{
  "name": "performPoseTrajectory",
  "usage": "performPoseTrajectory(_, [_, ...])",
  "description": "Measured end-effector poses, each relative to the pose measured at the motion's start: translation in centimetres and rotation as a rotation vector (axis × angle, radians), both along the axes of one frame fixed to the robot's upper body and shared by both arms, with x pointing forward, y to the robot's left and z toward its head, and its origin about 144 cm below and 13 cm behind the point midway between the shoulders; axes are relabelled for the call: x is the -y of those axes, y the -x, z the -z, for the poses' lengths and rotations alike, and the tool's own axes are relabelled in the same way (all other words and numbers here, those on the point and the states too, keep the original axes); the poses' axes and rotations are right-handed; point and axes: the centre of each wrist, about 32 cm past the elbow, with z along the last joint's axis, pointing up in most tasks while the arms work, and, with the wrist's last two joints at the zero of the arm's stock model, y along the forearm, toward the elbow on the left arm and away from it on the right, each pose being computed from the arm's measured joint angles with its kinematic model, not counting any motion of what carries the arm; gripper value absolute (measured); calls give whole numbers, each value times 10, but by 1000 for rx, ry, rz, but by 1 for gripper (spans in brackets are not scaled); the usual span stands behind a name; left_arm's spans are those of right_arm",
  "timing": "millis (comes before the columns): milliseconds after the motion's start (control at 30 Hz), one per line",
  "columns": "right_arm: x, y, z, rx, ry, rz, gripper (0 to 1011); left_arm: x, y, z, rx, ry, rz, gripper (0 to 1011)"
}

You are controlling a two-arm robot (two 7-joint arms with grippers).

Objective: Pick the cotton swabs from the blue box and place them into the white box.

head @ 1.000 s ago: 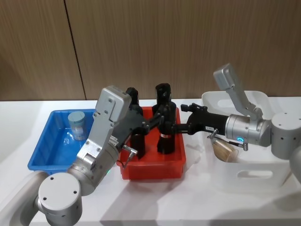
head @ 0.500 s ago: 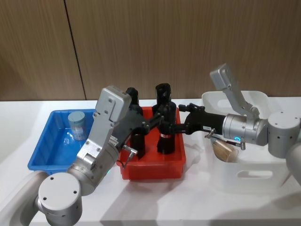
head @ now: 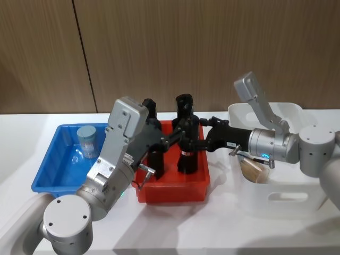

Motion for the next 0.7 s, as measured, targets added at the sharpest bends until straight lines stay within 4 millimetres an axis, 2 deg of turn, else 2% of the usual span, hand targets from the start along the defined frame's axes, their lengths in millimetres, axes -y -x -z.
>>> performPoseTrajectory(700, [-7, -8, 1, 2, 8, -7, 1002, 0, 0, 0, 0, 0, 0, 1004])
